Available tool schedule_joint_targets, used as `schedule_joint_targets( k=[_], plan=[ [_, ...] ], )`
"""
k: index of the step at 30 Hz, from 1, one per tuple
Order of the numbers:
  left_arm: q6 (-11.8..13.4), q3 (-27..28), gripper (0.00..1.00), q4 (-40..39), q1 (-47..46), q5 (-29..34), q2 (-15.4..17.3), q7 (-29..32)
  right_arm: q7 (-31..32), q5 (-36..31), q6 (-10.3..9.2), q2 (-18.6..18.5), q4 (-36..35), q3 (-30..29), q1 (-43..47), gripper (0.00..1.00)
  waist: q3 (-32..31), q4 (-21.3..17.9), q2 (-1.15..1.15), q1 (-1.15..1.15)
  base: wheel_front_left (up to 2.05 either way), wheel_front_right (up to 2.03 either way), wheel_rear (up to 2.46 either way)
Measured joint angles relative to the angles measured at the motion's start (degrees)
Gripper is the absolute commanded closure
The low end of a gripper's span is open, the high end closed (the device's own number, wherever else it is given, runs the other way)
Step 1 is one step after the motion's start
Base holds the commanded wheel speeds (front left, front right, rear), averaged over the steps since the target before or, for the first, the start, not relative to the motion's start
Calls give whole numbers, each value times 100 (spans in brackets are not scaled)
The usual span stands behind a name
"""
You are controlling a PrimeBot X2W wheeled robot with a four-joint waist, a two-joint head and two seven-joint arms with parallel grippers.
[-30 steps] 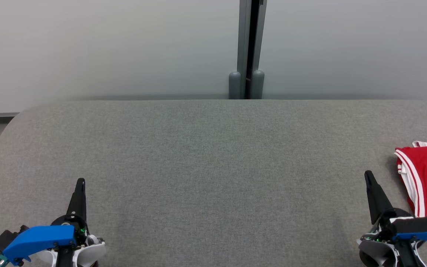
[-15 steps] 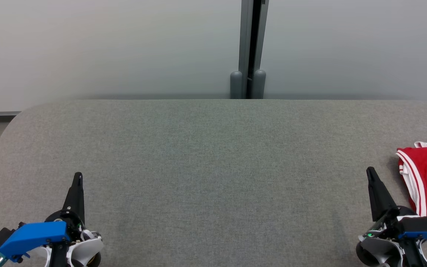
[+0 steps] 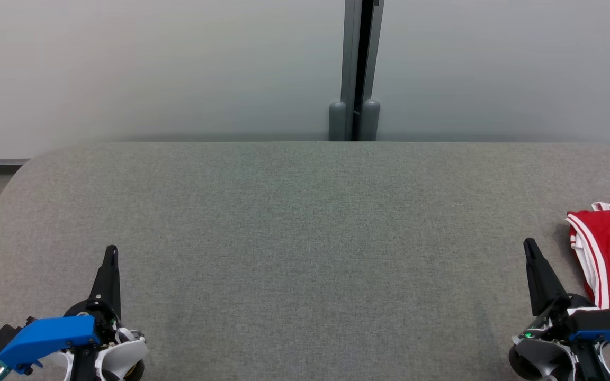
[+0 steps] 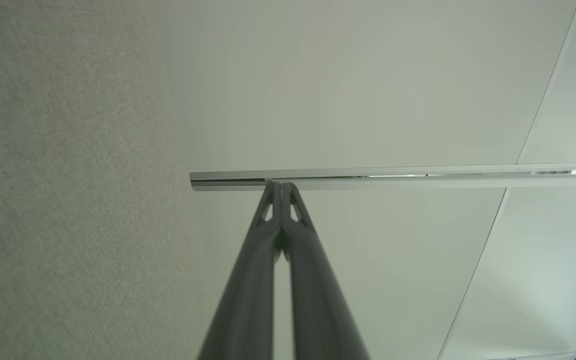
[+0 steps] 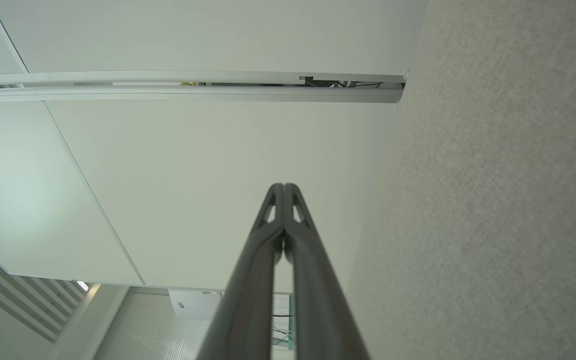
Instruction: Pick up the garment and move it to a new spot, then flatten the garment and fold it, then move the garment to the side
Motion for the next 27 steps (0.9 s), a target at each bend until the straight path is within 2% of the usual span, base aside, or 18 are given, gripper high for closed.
schedule_joint_targets(
  k=[27],
  plan=[
    [0,0,100,0,0,0,0,0,0,0,0,0,0,-1,0,100,0,0,0,1,0,0,0]
  ],
)
